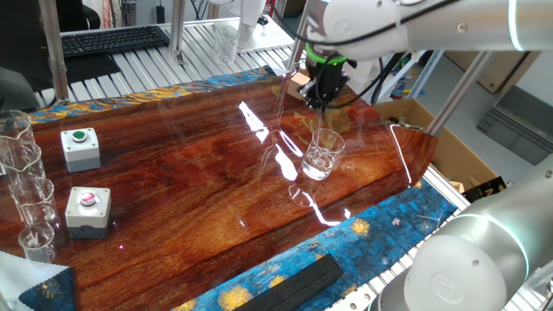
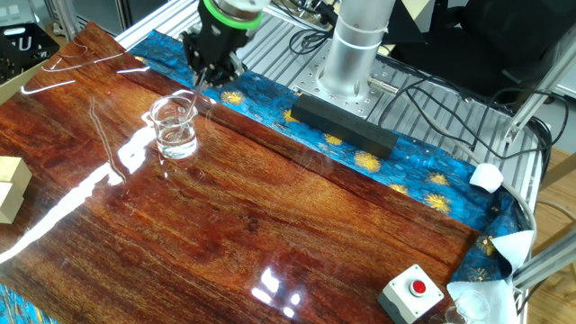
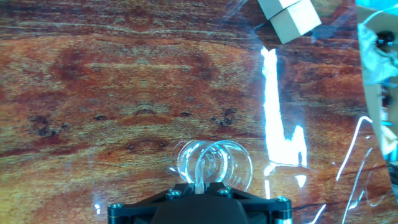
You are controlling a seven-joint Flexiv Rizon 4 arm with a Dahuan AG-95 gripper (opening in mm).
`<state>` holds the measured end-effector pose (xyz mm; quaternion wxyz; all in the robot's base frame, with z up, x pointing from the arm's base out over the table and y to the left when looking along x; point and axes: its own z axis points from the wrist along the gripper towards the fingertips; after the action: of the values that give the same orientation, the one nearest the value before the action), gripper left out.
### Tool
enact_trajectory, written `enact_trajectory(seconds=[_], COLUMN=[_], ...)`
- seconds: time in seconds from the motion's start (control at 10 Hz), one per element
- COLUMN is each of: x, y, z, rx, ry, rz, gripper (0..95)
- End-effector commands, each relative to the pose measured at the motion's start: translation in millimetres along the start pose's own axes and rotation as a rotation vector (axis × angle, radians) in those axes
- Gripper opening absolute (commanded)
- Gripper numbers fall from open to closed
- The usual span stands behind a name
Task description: Stir the beaker with a glass rod
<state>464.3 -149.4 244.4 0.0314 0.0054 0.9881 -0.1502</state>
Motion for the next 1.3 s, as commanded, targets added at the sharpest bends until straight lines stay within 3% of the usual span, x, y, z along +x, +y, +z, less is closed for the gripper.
enact_trajectory(seconds=[0.1,0.2,0.3,0.8,1.0,1.1,1.3], x=[-1.2,-1.2,-1.0,3.6,3.1,3.2,4.1], y=[-6.4,-8.4,-15.0,-36.1,-42.3,-46.6,-50.6], z=[-0.8,-0.5,-0.2,-1.5,-1.8,-1.7,-1.0], rx=[-0.033,-0.057,-0.108,-0.128,-0.149,-0.182,-0.191], ry=[0.002,0.003,0.010,0.012,0.016,0.027,0.028], rz=[0.001,0.006,0.014,-0.012,-0.011,-0.005,-0.007], gripper=[0.0,0.0,0.0,0.0,0.0,0.0,0.0])
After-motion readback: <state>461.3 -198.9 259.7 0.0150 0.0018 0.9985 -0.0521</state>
